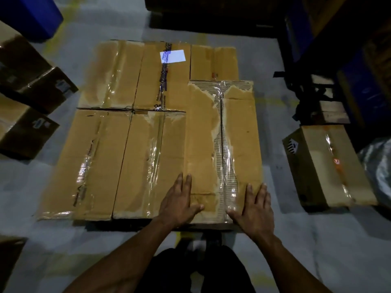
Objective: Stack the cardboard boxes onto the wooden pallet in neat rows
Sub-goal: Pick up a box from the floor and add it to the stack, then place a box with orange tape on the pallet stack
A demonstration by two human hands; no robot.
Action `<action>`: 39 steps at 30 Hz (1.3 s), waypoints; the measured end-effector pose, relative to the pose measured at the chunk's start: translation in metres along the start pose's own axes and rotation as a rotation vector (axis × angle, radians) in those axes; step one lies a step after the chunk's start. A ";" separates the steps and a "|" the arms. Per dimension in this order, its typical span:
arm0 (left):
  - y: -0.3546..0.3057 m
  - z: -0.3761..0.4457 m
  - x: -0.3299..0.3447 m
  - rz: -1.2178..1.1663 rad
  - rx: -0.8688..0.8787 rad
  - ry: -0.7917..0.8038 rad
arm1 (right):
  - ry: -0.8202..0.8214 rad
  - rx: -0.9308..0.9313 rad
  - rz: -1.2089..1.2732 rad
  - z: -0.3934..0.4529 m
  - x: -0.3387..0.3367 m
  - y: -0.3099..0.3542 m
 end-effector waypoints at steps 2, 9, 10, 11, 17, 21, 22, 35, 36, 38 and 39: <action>0.001 -0.009 0.007 0.091 0.033 0.063 | 0.029 -0.010 -0.029 -0.006 0.009 -0.002; -0.003 -0.015 0.008 0.308 0.064 0.095 | -0.029 -0.033 -0.115 -0.015 0.014 0.000; -0.003 -0.015 0.007 0.317 0.066 0.085 | -0.044 -0.027 -0.120 -0.015 0.013 0.000; -0.003 -0.015 0.007 0.321 0.069 0.080 | -0.052 -0.026 -0.122 -0.015 0.012 0.000; -0.002 -0.011 0.010 0.321 0.075 0.108 | -0.033 -0.019 -0.081 -0.013 0.016 -0.006; -0.007 -0.012 0.010 0.306 0.053 0.115 | 0.017 -0.008 -0.077 -0.013 0.009 -0.006; -0.007 -0.013 0.011 0.294 0.044 0.119 | 0.037 -0.003 -0.060 -0.015 0.008 -0.006; -0.093 -0.025 -0.020 0.150 0.184 0.145 | -0.049 0.037 0.649 -0.091 -0.006 -0.041; -0.104 -0.026 -0.021 0.128 0.207 0.151 | -0.077 0.051 0.685 -0.096 -0.009 -0.049; -0.128 -0.026 -0.020 0.138 0.244 0.139 | -0.130 0.084 0.762 -0.105 -0.016 -0.071; -0.140 -0.025 -0.019 0.157 0.254 0.125 | -0.150 0.101 0.796 -0.107 -0.020 -0.084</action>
Point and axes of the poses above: each hand's wrist, its own z-axis towards the middle knuckle, its own x-axis out of the palm, y = z × x, the point moved 7 cm from there along z, towards the middle knuckle, and after that the axes turned 11 degrees about y, right-handed, at the moved point
